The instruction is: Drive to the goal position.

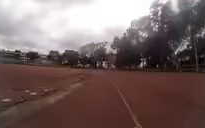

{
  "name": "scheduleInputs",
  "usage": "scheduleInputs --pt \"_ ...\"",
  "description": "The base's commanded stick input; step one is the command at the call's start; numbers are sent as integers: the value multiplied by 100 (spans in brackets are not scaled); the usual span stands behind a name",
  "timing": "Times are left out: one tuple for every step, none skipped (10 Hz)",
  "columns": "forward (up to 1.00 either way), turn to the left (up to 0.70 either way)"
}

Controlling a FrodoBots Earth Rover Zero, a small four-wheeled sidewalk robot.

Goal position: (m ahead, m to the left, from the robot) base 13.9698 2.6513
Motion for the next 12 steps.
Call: scheduleInputs --pt "100 0" --pt "100 0" --pt "100 0" --pt "100 0" --pt "100 0" --pt "100 0" --pt "100 0" --pt "100 0" --pt "100 0" --pt "100 0" --pt "100 0" --pt "100 0"
